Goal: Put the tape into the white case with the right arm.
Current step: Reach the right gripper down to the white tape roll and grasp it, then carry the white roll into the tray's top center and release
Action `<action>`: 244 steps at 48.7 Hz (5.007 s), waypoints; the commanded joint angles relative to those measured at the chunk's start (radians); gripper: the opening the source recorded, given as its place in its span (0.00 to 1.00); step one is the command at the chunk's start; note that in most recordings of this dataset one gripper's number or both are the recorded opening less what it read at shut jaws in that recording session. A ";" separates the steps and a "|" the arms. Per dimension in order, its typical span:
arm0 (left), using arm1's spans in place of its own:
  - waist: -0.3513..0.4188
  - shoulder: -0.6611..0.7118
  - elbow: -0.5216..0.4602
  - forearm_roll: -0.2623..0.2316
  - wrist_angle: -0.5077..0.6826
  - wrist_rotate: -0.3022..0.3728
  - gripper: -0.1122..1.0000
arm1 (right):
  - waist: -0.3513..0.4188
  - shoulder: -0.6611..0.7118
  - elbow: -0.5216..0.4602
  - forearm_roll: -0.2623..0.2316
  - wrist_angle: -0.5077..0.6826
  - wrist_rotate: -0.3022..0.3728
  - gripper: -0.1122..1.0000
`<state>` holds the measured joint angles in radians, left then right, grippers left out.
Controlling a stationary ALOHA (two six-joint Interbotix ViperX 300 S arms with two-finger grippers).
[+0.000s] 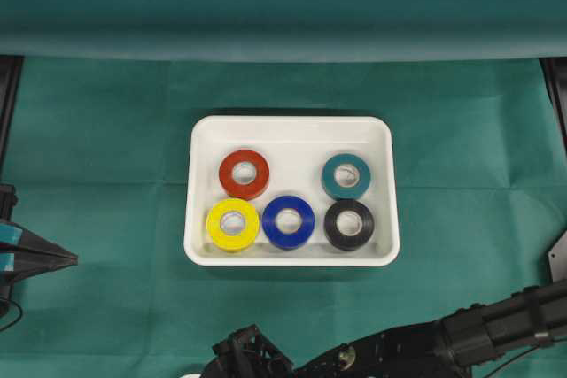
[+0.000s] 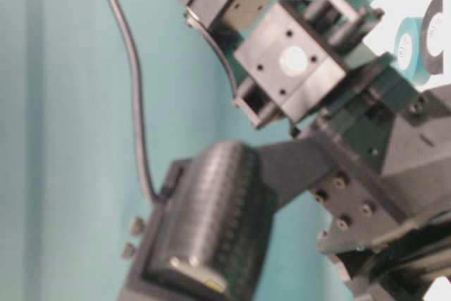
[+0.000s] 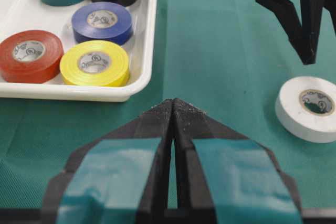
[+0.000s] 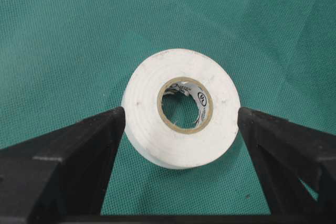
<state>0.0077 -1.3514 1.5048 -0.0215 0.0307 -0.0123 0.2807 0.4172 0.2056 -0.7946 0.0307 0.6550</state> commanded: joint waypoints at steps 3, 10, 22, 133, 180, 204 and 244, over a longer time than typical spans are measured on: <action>0.003 0.008 -0.015 -0.002 -0.005 -0.002 0.10 | 0.006 0.000 -0.031 0.003 -0.002 0.002 0.70; 0.003 0.008 -0.015 -0.002 -0.005 -0.002 0.10 | 0.012 0.032 -0.046 0.003 -0.006 0.003 0.70; 0.003 0.008 -0.015 -0.002 -0.003 -0.002 0.10 | 0.021 0.095 -0.095 0.003 -0.006 0.008 0.70; 0.003 0.008 -0.012 -0.003 -0.005 -0.003 0.10 | 0.031 -0.040 -0.120 -0.008 0.238 0.129 0.10; 0.003 0.008 -0.011 -0.003 -0.005 -0.003 0.10 | -0.302 -0.153 -0.031 -0.028 0.285 0.071 0.10; 0.003 0.008 -0.011 -0.003 -0.005 -0.002 0.10 | -0.419 -0.153 -0.008 -0.028 0.230 0.038 0.11; 0.003 0.009 -0.012 -0.002 -0.005 -0.002 0.10 | -0.508 -0.368 0.379 -0.028 0.092 0.038 0.10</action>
<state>0.0092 -1.3514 1.5064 -0.0230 0.0307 -0.0153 -0.2132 0.0890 0.5798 -0.8207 0.1519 0.6934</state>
